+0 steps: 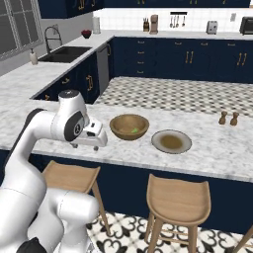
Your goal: Pick the chicken drumstick and lemon wedge from their plates and place them in the bowl. Then put the bowl in the fridge.
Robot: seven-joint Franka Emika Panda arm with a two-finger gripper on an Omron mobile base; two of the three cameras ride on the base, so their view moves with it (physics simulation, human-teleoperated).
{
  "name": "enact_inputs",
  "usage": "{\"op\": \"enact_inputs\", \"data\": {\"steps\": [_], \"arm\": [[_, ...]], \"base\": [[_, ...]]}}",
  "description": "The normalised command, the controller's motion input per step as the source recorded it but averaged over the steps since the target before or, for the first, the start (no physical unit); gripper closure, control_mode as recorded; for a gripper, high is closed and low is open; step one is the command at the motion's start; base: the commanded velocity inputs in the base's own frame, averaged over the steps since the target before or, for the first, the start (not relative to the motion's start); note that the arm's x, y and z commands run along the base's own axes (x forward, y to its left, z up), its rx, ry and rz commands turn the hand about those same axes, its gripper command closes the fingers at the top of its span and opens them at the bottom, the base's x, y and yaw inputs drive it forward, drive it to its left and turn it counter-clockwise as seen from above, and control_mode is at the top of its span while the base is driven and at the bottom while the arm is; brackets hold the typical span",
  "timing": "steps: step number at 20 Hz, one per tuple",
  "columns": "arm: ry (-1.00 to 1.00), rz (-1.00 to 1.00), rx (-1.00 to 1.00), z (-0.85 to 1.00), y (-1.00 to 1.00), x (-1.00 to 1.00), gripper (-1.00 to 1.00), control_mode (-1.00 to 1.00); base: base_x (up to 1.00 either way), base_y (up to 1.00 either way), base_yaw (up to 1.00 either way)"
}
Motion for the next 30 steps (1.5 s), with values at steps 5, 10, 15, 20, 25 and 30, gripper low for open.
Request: {"op": "enact_inputs", "data": {"steps": [5, 10, 15, 20, 25, 30], "arm": [[0.00, 0.00, 0.00, 0.00, 0.03, 0.20, -1.00, -1.00], [0.00, 0.01, 0.00, 0.00, 0.42, 0.86, -1.00, -1.00], [0.01, 0.04, 0.00, 0.00, 0.39, 1.00, -1.00, -1.00], [0.04, 0.02, 0.00, -0.05, 0.24, 0.93, -1.00, -1.00], [0.06, 0.05, 0.00, -0.18, 0.08, 0.46, -1.00, -1.00], [0.01, 0.03, -0.01, -0.33, 0.14, 0.32, -1.00, -1.00]], "base": [[0.30, 0.00, 0.00], [0.00, 0.00, 0.00], [0.00, 0.00, 0.00], [0.00, 0.00, 0.00], [0.00, 0.00, 0.00], [0.00, 0.00, 0.00]]}}
